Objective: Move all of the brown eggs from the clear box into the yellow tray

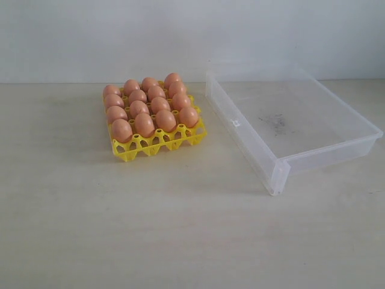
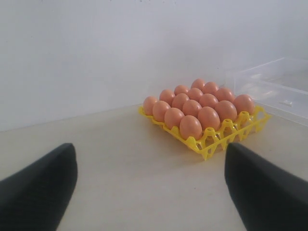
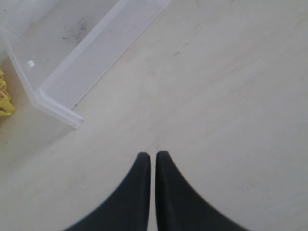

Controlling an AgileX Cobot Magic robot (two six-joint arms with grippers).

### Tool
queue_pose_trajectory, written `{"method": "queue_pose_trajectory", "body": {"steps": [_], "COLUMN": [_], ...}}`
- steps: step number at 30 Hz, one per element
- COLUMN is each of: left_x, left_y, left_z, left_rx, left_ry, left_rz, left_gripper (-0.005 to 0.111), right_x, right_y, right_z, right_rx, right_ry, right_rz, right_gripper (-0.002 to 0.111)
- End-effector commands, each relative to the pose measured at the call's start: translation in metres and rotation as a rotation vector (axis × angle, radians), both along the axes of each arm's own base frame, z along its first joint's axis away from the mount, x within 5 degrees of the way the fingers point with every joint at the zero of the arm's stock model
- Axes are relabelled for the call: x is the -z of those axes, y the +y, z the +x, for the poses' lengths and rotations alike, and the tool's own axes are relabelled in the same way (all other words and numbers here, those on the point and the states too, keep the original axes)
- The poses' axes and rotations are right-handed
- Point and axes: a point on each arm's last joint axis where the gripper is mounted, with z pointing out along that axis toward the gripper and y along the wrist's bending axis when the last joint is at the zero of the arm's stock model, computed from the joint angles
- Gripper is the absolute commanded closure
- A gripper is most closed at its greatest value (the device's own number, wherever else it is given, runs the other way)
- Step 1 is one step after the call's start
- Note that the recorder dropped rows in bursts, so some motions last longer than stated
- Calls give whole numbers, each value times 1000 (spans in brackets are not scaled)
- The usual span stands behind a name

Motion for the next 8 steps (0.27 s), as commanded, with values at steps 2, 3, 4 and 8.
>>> {"method": "queue_pose_trajectory", "body": {"steps": [2,3,4,8], "left_x": [1,1,1,1], "left_y": [0,0,0,0], "left_z": [0,0,0,0], "left_rx": [7,7,7,7], "left_ry": [4,4,4,4], "left_rz": [-14,-14,-14,-14], "left_gripper": [29,29,29,29], "right_x": [-3,-3,-3,-3], "right_y": [0,0,0,0], "right_z": [0,0,0,0], "right_rx": [0,0,0,0], "right_ry": [-12,-12,-12,-12], "right_rz": [-9,-9,-9,-9], "right_gripper": [109,109,109,109]}}
